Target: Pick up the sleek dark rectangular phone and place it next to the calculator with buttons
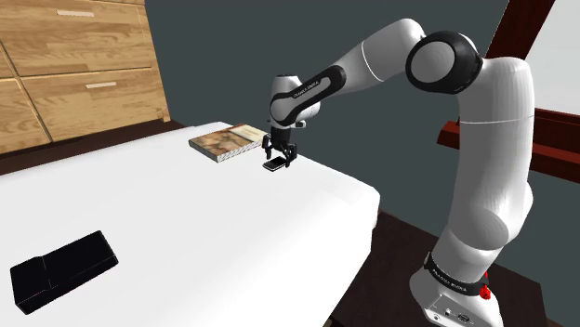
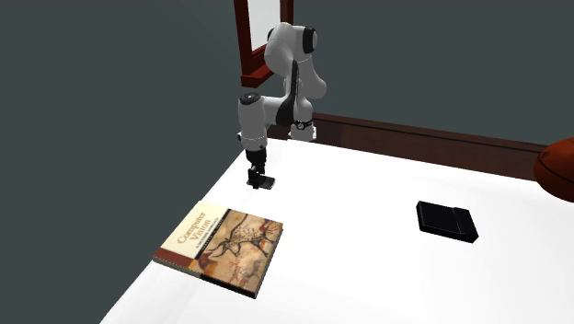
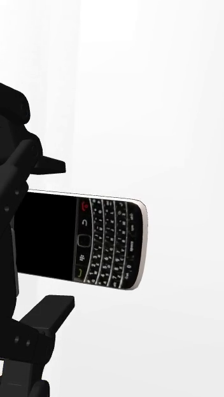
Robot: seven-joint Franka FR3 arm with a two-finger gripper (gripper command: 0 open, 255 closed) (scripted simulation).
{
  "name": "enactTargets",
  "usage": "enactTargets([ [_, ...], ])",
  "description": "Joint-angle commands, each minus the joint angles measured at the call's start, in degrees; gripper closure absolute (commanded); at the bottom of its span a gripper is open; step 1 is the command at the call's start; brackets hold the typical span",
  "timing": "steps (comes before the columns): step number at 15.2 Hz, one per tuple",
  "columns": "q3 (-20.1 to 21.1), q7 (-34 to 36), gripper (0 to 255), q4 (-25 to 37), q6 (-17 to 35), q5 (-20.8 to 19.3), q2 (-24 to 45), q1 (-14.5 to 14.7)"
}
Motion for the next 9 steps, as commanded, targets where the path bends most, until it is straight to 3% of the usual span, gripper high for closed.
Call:
enactTargets([
  [1, 0.0, 0.01, 0, -0.01, 0.09, -0.01, 0.06, 0.01],
  [5, 0.0, 0.01, 0, -0.01, 0.09, -0.01, 0.06, 0.01],
  [6, 0.0, 0.01, 255, -0.01, 0.09, -0.01, 0.06, 0.01],
  [9, -0.01, -0.01, 255, 0.01, 0.05, -0.01, 0.04, 0.0],
])
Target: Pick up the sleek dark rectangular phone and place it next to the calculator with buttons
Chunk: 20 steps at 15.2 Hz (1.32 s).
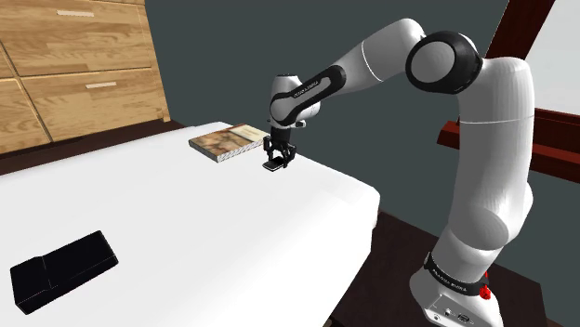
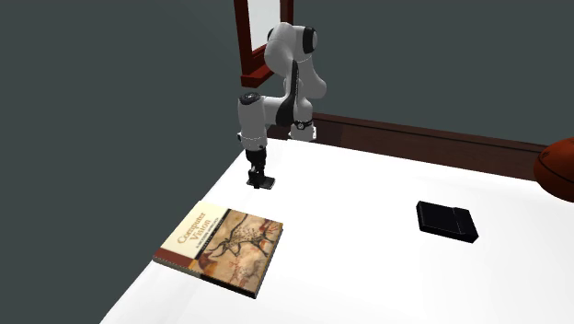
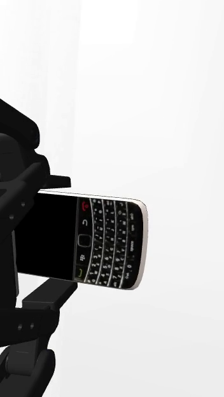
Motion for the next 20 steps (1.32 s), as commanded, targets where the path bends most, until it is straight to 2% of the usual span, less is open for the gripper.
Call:
enactTargets([
  [1, 0.0, 0.0, 255, 0.0, 0.0, 0.0, 0.07, 0.0],
  [6, 0.0, 0.01, 255, -0.06, 0.05, 0.0, 0.06, 0.01],
  [20, 0.37, -0.32, 255, 4.56, -9.2, 0.89, -4.62, -0.28],
])
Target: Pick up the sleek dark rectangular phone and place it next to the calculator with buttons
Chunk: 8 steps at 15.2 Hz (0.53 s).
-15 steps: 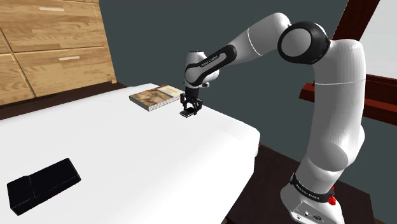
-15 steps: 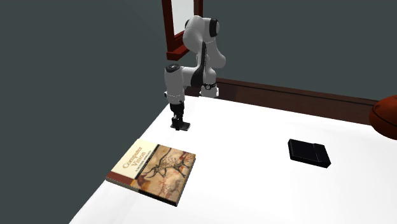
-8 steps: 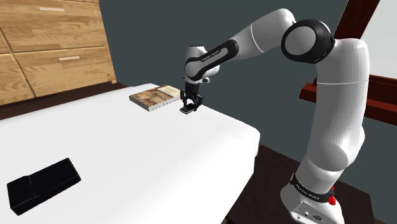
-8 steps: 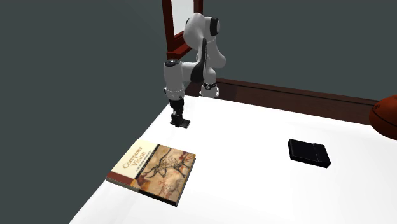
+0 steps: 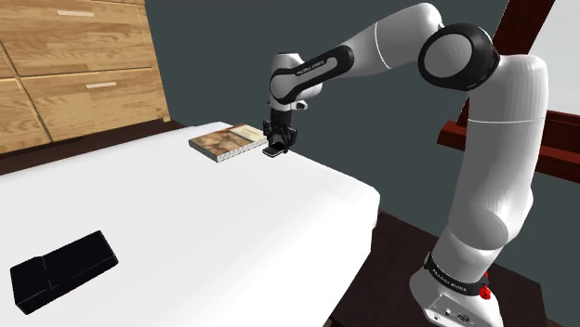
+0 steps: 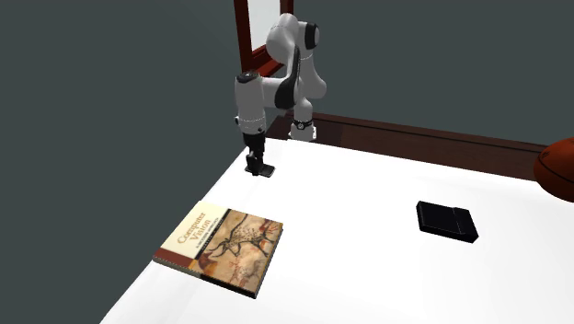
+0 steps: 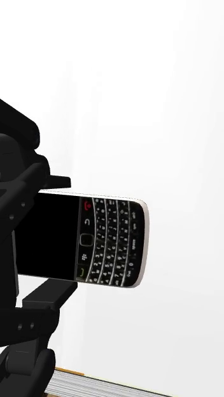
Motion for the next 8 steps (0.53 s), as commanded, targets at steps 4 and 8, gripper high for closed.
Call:
enactTargets([
  [4, 0.09, -0.06, 255, 2.2, -3.54, 0.24, -1.34, -0.06],
  [8, 0.13, -0.08, 255, 3.87, -5.89, 0.37, -2.03, -0.08],
])
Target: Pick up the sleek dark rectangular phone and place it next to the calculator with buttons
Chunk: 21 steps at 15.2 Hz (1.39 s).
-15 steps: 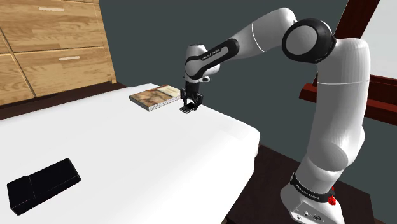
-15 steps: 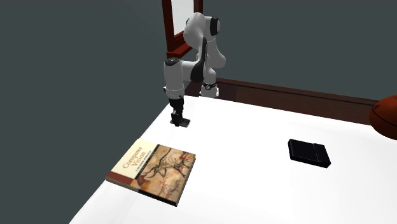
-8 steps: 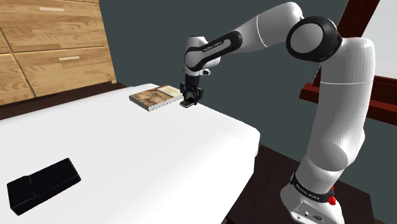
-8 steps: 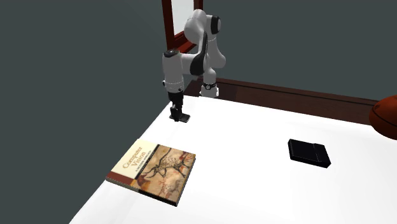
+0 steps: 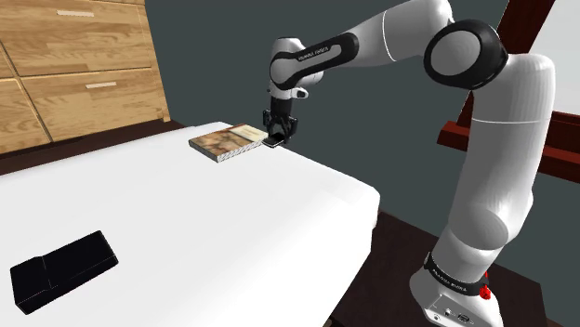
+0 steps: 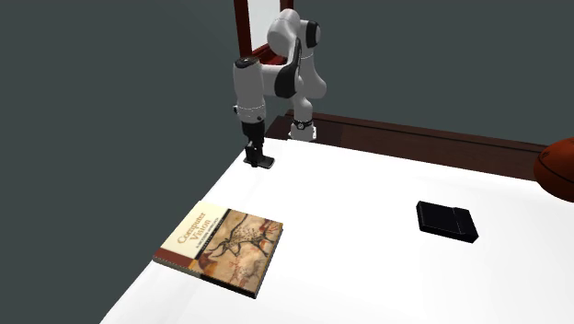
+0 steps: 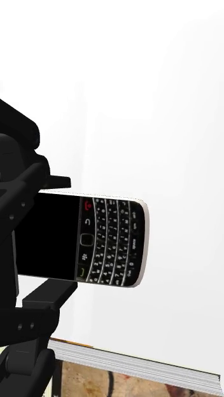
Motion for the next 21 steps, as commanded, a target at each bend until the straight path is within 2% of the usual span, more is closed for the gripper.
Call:
enactTargets([
  [1, 0.41, 1.08, 255, -0.77, -0.14, 0.0, -0.91, 0.64],
  [11, 5.16, 13.41, 255, -7.43, 2.07, -0.69, -5.61, 7.79],
  [21, 10.31, 27.06, 255, -7.18, 2.21, -2.68, -5.12, 15.51],
])
